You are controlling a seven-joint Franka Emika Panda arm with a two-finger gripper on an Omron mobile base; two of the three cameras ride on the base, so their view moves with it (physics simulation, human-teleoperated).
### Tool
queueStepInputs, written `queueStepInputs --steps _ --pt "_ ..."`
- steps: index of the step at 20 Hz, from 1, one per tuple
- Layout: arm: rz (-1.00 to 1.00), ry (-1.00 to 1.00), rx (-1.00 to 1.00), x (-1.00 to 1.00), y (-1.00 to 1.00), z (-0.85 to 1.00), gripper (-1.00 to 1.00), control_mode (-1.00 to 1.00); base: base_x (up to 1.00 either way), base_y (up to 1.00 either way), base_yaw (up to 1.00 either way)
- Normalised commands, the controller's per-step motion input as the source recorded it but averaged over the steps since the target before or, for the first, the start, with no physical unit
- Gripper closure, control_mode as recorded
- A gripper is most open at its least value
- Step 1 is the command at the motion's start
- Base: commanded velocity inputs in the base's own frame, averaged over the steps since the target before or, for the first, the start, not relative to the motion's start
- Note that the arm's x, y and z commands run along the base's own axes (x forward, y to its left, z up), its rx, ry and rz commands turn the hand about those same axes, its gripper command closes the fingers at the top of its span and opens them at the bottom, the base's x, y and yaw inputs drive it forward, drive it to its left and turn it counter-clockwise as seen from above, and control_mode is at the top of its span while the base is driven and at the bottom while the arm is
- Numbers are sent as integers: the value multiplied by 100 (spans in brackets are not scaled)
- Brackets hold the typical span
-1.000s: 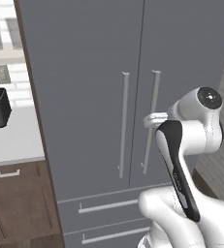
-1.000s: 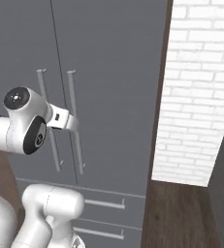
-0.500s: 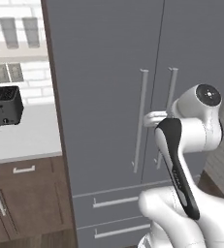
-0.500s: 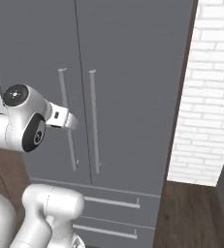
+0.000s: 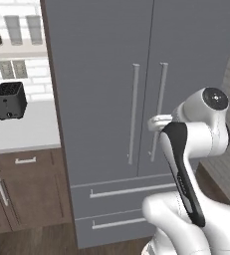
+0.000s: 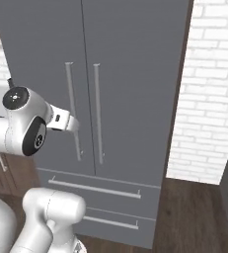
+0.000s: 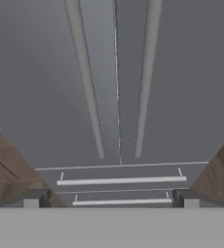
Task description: Take the strawberry from the fridge and place it on top of the pancake, located on the dining counter.
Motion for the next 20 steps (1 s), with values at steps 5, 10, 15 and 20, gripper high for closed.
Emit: queueStepInputs --steps 5,10,15,20 --pt "0 0 0 0 0 0 -100 100 -3 -22 4" --pt "0 0 0 0 0 0 -100 100 -24 5 0" --pt "0 0 0 0 0 0 -100 100 -34 0 0" --pt "0 0 0 29 -3 0 -100 -100 0 0 0"
